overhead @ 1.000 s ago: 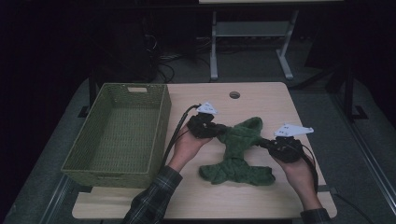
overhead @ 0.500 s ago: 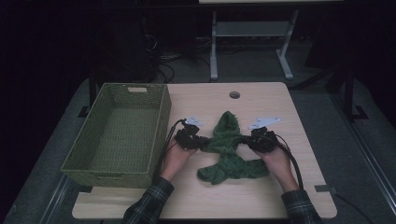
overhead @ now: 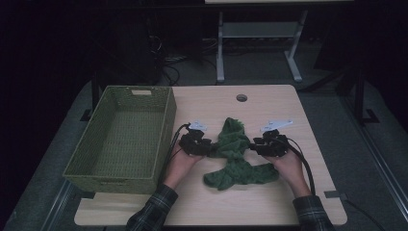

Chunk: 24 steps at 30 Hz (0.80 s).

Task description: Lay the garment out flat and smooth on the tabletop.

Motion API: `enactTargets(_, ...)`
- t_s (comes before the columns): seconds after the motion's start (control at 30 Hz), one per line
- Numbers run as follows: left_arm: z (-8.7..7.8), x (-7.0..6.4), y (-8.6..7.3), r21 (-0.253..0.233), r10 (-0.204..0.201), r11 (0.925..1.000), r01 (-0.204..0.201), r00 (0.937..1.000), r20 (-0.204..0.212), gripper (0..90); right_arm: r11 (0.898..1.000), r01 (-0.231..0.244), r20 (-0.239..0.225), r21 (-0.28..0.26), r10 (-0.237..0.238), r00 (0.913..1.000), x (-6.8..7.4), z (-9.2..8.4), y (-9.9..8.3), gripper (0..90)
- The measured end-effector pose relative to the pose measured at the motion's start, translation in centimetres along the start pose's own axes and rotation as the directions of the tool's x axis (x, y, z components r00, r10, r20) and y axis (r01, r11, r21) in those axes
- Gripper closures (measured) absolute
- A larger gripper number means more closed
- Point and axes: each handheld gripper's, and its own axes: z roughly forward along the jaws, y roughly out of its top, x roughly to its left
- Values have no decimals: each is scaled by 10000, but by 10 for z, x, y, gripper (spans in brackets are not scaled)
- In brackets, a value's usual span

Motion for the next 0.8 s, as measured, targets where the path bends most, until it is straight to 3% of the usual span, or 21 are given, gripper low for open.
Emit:
enactTargets(0.03,0,0,0,0,0,10000,0,10000,0,524,10000,0,0,0,0,10000,0,0,0,620)
enactTargets(0.07,-7,-1,6,-307,31,9995,-32,10000,-42,518,9991,-48,86,-419,51,10000,-1,-10,3,610)
enactTargets(0.13,-10,-1,11,-547,20,9985,-24,10000,-81,511,9976,-71,157,-695,82,9998,-2,-16,7,609)
enactTargets(0.27,-14,3,22,-810,78,9967,-100,9996,-268,510,9973,-98,161,-734,110,9998,-3,-21,20,598)
enactTargets(0.43,-8,13,37,-947,2,9955,-44,9990,-440,512,9975,-225,172,-669,237,9996,-7,-13,41,586)
enactTargets(0.57,10,27,44,-783,-99,9969,58,9986,-526,514,9975,-415,6,-574,416,9991,-11,7,63,590)
enactTargets(0.7,24,33,44,-619,-277,9978,243,9981,-556,513,9986,-371,24,-366,373,9993,-10,22,70,595)
enactTargets(0.8,38,39,40,-444,-520,9978,498,9974,-494,511,9992,-365,-7,174,365,9993,-7,46,74,595)
